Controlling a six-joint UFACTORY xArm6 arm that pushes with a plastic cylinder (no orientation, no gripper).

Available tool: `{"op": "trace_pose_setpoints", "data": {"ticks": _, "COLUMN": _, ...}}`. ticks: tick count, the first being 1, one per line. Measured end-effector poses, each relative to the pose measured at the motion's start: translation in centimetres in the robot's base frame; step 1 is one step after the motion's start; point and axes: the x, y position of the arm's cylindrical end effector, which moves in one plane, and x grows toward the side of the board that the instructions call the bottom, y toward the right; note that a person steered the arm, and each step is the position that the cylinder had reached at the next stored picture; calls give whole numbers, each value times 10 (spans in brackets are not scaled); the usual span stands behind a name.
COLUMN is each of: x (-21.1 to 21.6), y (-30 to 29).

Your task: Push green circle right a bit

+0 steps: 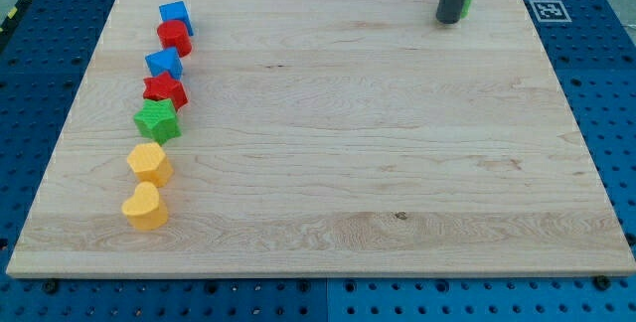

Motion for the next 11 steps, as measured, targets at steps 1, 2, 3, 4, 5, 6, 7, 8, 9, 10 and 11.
{"op": "trace_pose_setpoints", "data": {"ticks": 1, "x": 0, "y": -1}}
{"op": "trace_pose_setpoints", "data": {"ticks": 2, "x": -14, "y": -21}}
{"op": "trace_pose_setpoints", "data": {"ticks": 3, "x": -22, "y": -27}}
{"op": "trace_pose_setpoints", "data": {"ticks": 4, "x": -22, "y": -16}}
{"op": "trace_pose_setpoints", "data": {"ticks": 5, "x": -22, "y": 1}}
{"op": "trace_pose_setpoints", "data": {"ticks": 6, "x": -22, "y": 17}}
{"op": "trace_pose_setpoints", "data": {"ticks": 7, "x": -22, "y": 22}}
{"op": "trace_pose_setpoints", "data": {"ticks": 8, "x": -23, "y": 18}}
{"op": "trace_pose_setpoints", "data": {"ticks": 9, "x": -52, "y": -6}}
{"op": "trace_pose_setpoints", "data": {"ticks": 10, "x": -58, "y": -7}}
{"op": "trace_pose_setpoints", "data": {"ticks": 11, "x": -57, "y": -3}}
